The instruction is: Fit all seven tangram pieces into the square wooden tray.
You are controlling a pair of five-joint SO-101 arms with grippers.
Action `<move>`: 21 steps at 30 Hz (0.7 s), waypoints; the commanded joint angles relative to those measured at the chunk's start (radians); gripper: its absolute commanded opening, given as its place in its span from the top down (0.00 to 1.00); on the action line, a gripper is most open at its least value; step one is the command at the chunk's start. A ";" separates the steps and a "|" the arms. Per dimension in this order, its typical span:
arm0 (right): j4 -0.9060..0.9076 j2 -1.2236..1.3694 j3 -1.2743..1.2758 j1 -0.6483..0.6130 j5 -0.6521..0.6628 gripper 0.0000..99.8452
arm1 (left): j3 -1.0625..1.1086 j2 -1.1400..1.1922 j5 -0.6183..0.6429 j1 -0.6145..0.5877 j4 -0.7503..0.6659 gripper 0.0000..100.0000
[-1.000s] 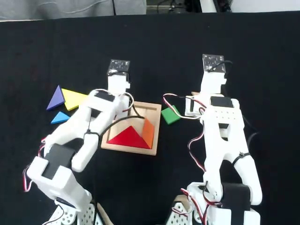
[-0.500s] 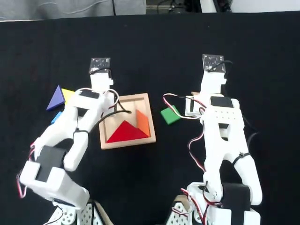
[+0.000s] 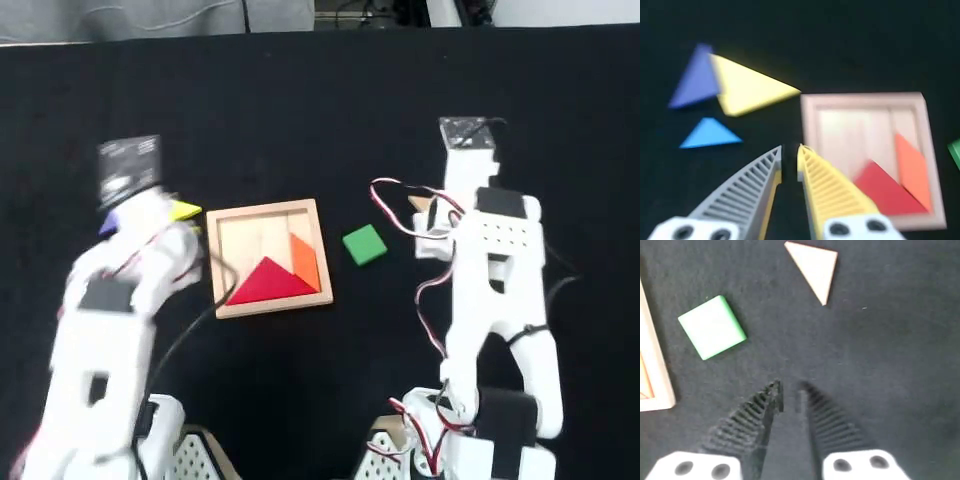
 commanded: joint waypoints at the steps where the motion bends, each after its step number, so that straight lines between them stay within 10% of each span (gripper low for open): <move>1: -0.055 0.050 -0.120 -0.054 -0.043 0.81 | 0.185 -0.339 -0.043 -0.189 0.017 0.93; 21: 0.060 0.839 -0.839 0.043 0.132 0.81 | 0.595 -0.885 -0.129 -0.292 0.025 0.93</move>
